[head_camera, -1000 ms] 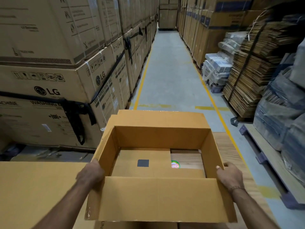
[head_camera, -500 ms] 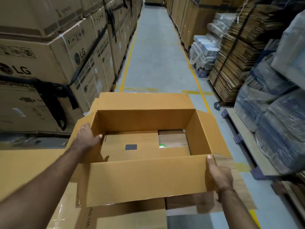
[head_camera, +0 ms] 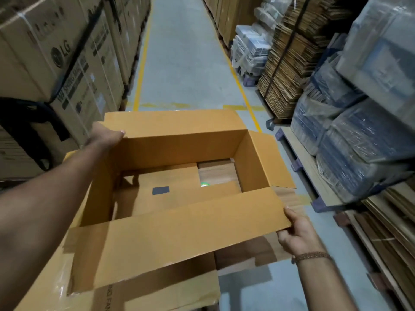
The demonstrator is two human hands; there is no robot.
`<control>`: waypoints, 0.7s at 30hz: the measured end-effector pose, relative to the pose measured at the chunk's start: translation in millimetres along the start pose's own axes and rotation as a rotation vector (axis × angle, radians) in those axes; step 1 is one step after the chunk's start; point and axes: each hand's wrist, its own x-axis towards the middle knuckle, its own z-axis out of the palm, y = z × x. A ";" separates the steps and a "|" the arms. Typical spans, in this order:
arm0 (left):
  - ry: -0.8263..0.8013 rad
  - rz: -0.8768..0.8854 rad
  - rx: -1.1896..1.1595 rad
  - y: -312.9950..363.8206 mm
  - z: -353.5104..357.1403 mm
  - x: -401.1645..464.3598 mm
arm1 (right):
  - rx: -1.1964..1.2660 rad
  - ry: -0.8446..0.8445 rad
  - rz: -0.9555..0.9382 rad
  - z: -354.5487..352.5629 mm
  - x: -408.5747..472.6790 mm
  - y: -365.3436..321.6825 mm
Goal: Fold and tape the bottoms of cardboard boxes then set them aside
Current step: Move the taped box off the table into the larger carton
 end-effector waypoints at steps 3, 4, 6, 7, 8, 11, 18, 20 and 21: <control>0.021 -0.052 -0.086 5.2 -1.8 -9.1 | 0.116 0.127 -0.031 15.8 -2.8 11.8; 0.002 -0.046 -0.105 7.1 -3.0 -13.6 | 0.124 0.139 -0.045 24.2 -5.4 13.8; -0.059 -0.015 -0.163 9.2 0.1 -21.4 | 0.118 0.103 -0.087 43.7 -9.9 14.3; -0.087 0.014 -0.184 9.7 2.8 -26.7 | 0.115 0.073 -0.103 54.2 -11.2 15.2; -0.115 0.042 -0.194 11.0 4.2 -33.4 | 0.118 0.050 -0.121 65.3 -12.8 15.5; -0.208 0.092 -0.205 11.4 5.9 -52.9 | 0.142 -0.046 -0.159 97.6 -18.9 15.1; -0.446 0.166 -0.220 15.4 -21.3 -116.8 | 0.212 -0.105 -0.148 156.5 -45.6 18.1; -0.529 0.230 -0.210 15.5 -32.8 -132.5 | 0.203 -0.103 -0.135 165.4 -48.6 17.5; -0.563 0.267 -0.202 14.8 -38.4 -138.1 | 0.192 -0.095 -0.130 168.4 -49.0 17.6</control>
